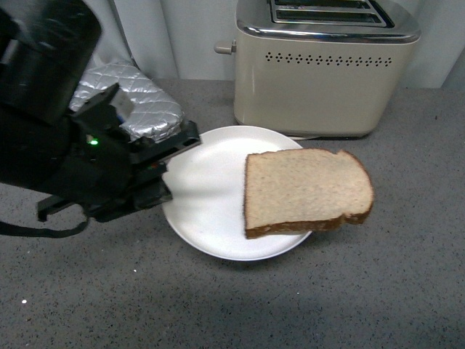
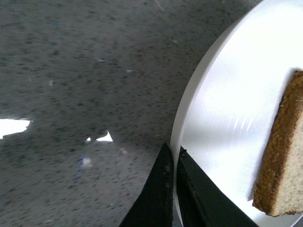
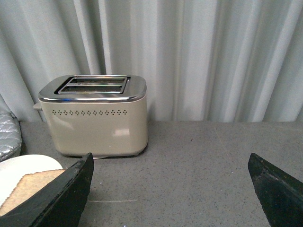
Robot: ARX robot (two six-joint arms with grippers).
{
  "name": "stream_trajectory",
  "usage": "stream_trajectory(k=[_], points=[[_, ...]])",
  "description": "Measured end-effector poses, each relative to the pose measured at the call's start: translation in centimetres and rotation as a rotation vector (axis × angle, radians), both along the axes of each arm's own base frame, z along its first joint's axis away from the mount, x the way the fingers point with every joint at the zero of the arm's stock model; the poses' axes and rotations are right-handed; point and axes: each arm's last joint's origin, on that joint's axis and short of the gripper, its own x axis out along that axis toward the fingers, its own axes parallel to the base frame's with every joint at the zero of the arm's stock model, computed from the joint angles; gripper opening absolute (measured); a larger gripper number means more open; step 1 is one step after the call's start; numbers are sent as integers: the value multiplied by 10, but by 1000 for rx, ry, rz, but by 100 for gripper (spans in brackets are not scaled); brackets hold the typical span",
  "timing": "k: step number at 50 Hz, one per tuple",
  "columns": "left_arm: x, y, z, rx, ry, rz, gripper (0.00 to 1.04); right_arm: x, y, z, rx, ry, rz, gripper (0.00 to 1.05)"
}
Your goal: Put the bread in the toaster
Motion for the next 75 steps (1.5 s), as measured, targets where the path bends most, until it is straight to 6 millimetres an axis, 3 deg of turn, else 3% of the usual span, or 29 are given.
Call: stream_trajectory(k=[7,18,30,36,42,49,58,65,75], points=[[13,-42,-13,-21,38,-63,3,0,0,0,0,0,0,95],[31,-84,-29,-73,80,-79,3,0,0,0,0,0,0,95],[34,-96,-45,-69,128,-67,3,0,0,0,0,0,0,95],[36,-96,-38,-122,103,-54,22,0,0,0,0,0,0,95],[32,-81,-19,-142,23,7,44,0,0,0,0,0,0,95],[19,-43,25,-98,-244,188,67,0,0,0,0,0,0,95],[-22,9,66,54,-553,420,92,0,0,0,0,0,0,95],[-74,47,70,213,-952,306,68,0,0,0,0,0,0,95],[-112,74,72,420,-1066,182,30,0,0,0,0,0,0,95]])
